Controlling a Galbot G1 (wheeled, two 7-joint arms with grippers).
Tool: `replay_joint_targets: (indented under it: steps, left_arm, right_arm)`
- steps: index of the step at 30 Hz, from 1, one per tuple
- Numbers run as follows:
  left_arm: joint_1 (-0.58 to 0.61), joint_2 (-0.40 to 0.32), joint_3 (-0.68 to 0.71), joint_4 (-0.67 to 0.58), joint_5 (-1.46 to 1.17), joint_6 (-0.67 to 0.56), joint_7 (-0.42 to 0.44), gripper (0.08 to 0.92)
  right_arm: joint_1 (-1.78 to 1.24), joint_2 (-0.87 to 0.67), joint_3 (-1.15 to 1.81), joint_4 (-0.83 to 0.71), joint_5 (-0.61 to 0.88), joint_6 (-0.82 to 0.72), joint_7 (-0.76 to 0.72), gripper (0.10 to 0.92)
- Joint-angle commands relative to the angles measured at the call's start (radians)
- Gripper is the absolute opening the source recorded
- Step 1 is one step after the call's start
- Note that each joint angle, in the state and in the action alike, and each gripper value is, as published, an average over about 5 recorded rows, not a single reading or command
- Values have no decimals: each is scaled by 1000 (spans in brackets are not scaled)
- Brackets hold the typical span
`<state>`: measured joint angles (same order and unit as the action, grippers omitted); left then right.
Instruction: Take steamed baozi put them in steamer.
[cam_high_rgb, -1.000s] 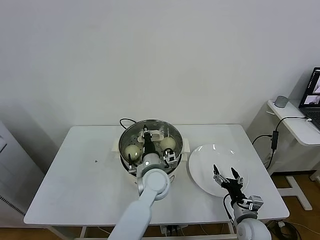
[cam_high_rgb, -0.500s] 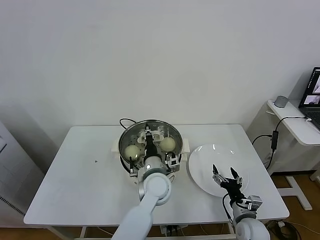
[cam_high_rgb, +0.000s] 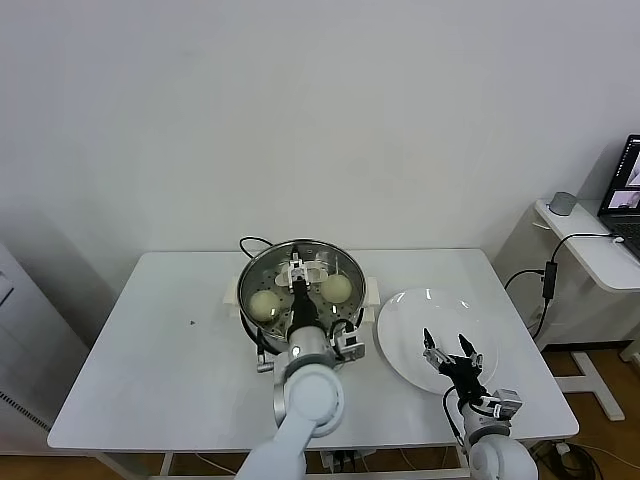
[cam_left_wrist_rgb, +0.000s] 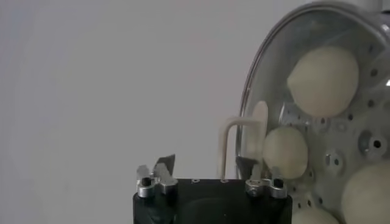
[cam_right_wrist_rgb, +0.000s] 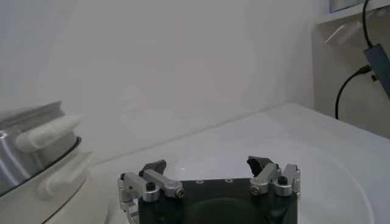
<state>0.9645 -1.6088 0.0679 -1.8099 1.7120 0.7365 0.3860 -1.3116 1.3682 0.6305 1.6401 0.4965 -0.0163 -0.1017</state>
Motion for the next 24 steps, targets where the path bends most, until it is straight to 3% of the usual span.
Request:
replay_joint_targets:
  steps: [1, 9, 13, 16, 19, 24]
  left_arm:
    - [93, -20, 3, -173, 12, 49, 10, 817]
    - [164, 31, -43, -306, -10, 49, -7, 823]
    - [209, 54, -154, -367, -152, 49, -105, 823]
    - [230, 91, -275, -406, -471, 18, -231, 823]
    - [260, 149, -408, -436, -876, -141, -350, 823]
    - [336, 160, -613, -444, -1256, -412, -389, 823]
  right_arm:
    - [-1, 0, 0, -2, 0, 4, -1, 823]
    - [-8, 1, -1, 5, 3, 2, -13, 823]
    - [-18, 4, -1, 8, 7, 27, -51, 823]
    - [-26, 5, -1, 13, 4, 69, -92, 823]
    - [-45, -4, -4, 46, -1, 79, -100, 823]
    - [-74, 0, 0, 114, -18, 70, -108, 823]
